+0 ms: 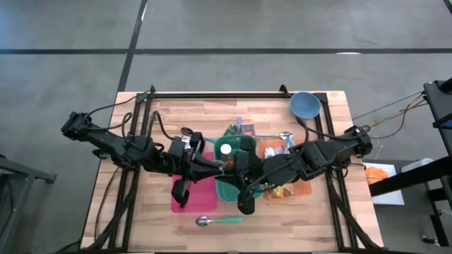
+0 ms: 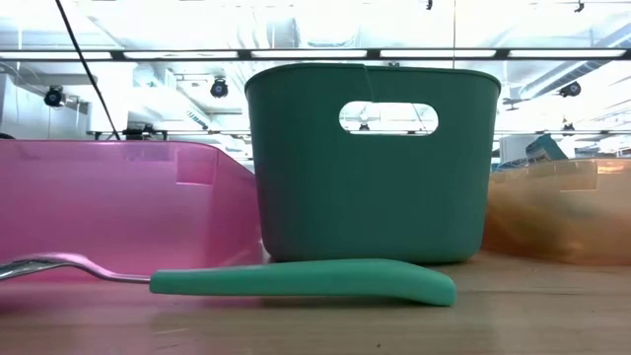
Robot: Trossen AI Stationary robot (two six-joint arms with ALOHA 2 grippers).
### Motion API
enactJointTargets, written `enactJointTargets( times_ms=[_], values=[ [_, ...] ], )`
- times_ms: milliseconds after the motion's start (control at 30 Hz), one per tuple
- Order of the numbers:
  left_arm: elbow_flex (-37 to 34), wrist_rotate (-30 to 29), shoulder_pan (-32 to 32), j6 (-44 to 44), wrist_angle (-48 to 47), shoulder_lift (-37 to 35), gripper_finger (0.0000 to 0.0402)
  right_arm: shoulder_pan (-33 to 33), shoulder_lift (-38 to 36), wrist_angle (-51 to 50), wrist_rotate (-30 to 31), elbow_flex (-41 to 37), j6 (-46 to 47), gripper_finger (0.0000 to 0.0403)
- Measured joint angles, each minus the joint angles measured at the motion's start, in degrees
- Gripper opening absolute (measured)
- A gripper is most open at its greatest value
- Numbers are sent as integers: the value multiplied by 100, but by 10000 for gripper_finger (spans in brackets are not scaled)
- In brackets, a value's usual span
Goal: Pick & Place Food Item
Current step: Put the blue spoon into the pink bin
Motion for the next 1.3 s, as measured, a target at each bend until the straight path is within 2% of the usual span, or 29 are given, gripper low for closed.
enactJointTargets(
  times_ms=[167,467,767,967,1100,1300],
  values=[
    [0,19,20,-414,-14,0,19,-2,0,45,-35,0,-1,29],
    [0,-71,20,-614,-32,-4,3,-7,2,81,-105,-17,0,32],
    [59,-270,20,-1401,-514,-4,1,-11,2,89,-83,-44,-57,140],
    [261,-396,23,-1541,-938,-7,0,-4,2,89,-85,-61,-44,191],
    [591,-400,23,-1654,-1574,-7,0,-7,2,71,-85,-74,-36,212],
    [1428,-771,22,-2079,-3417,-17,0,-10,2,-65,-60,-76,204,222]
  ],
)
